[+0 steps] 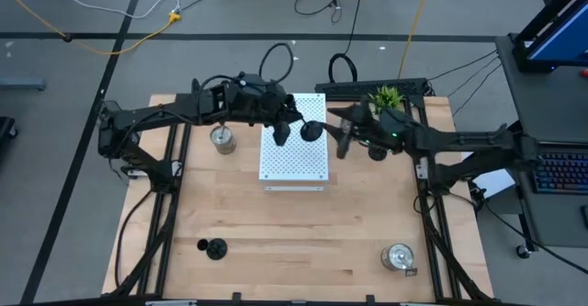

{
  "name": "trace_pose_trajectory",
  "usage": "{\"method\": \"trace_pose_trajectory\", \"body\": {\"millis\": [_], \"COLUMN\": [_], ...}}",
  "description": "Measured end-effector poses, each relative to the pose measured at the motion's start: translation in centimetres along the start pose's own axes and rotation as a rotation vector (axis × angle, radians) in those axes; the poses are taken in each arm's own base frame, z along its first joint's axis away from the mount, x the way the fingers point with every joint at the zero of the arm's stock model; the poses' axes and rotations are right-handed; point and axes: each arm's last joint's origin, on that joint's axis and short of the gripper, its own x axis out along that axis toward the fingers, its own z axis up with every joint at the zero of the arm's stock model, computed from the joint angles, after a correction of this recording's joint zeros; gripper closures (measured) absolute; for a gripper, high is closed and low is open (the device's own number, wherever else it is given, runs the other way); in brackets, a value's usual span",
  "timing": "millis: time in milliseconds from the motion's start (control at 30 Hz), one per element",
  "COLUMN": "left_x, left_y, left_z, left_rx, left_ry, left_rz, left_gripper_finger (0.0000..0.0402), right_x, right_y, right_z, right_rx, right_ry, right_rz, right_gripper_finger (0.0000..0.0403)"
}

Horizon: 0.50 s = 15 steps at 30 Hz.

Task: Pick & Place candle stick holders
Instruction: Put the top left black candle holder on the shelf

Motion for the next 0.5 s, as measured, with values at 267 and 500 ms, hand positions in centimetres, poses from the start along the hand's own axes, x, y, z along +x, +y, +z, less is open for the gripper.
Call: {"method": "trace_pose_trajectory", "body": {"millis": [267,500], "left_x": [0.1,0.0], "left_y": [-0.6,-0.7], "left_z": [-0.4,-0.8], "left_rx": [0.011,0.016], "left_ry": [0.02,0.052], "left_rz": [0.002,0.021], "left_gripper_finger": [0.0391,0.0391], "right_x": [3.4,4.7], "right_y": [0.4,0.8], "right_z": [1.1,0.8], "right_rx": [0.0,0.044], "right_ry": [0.155,0.198], "right_rz": [0.091,0.174], "right_gripper_finger": [0.0174,0.0174]}}
